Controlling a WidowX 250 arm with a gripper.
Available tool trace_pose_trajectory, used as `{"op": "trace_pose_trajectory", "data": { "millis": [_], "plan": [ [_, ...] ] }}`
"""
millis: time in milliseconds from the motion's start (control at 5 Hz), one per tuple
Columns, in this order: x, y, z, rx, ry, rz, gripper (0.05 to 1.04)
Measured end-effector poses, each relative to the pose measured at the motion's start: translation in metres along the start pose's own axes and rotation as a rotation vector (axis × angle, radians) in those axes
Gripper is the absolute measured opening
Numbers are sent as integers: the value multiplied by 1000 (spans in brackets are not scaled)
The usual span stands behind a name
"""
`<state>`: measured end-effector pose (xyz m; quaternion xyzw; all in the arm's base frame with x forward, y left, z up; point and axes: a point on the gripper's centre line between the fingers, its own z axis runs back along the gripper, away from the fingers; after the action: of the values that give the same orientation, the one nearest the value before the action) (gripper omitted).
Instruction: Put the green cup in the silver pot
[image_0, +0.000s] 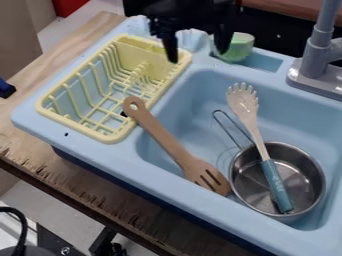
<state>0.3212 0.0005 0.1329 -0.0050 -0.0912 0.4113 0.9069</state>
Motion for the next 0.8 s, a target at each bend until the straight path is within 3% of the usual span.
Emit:
{"op": "trace_pose_trajectory", "data": {
  "millis": [400,600,800],
  "plan": [
    [36,-25,-1,-25,52,268,1000],
    [48,-30,2,-32,25,350,1000],
    [53,-40,-16,48,7,457,1000]
  ]
}}
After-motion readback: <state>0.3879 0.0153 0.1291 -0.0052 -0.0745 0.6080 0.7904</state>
